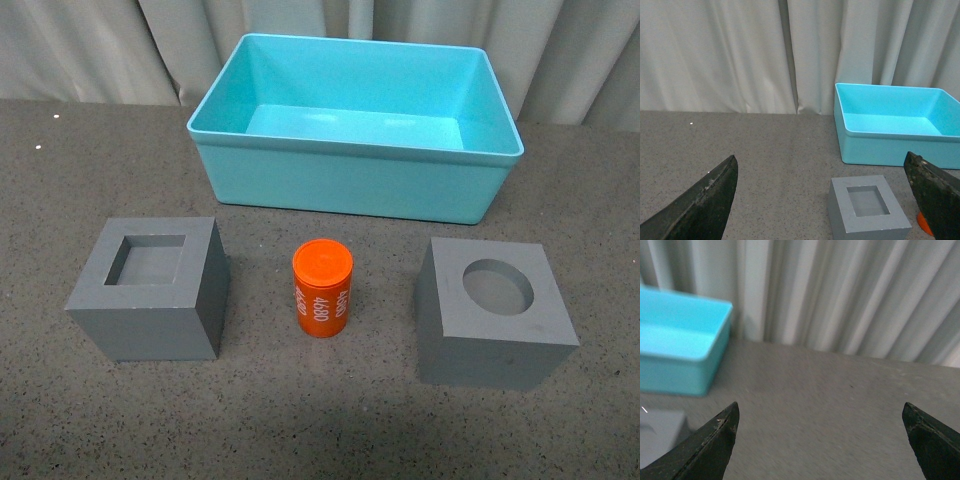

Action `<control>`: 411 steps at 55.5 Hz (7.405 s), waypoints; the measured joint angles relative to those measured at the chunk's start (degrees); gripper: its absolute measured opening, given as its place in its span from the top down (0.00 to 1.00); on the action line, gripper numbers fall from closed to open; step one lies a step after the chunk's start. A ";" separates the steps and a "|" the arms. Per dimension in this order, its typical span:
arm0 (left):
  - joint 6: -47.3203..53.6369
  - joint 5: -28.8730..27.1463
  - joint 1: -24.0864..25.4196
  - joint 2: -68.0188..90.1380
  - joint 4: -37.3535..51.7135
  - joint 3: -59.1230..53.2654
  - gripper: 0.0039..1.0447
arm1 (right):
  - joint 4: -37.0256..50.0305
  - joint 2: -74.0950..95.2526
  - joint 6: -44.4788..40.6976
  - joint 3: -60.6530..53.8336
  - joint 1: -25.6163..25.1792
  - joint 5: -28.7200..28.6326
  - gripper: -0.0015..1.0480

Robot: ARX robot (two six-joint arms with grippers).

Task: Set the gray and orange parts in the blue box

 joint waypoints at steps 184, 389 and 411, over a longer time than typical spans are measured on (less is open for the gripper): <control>0.00 0.07 0.00 0.00 0.00 0.00 0.06 | -7.54 94.12 27.61 71.12 6.14 -17.27 0.83; -11.80 -0.76 -5.57 96.13 19.17 30.01 0.06 | 18.12 46.03 10.10 21.70 8.46 1.31 0.09; -10.62 0.42 -6.01 96.98 19.08 30.60 0.47 | 18.12 46.03 10.10 21.70 8.46 1.31 0.09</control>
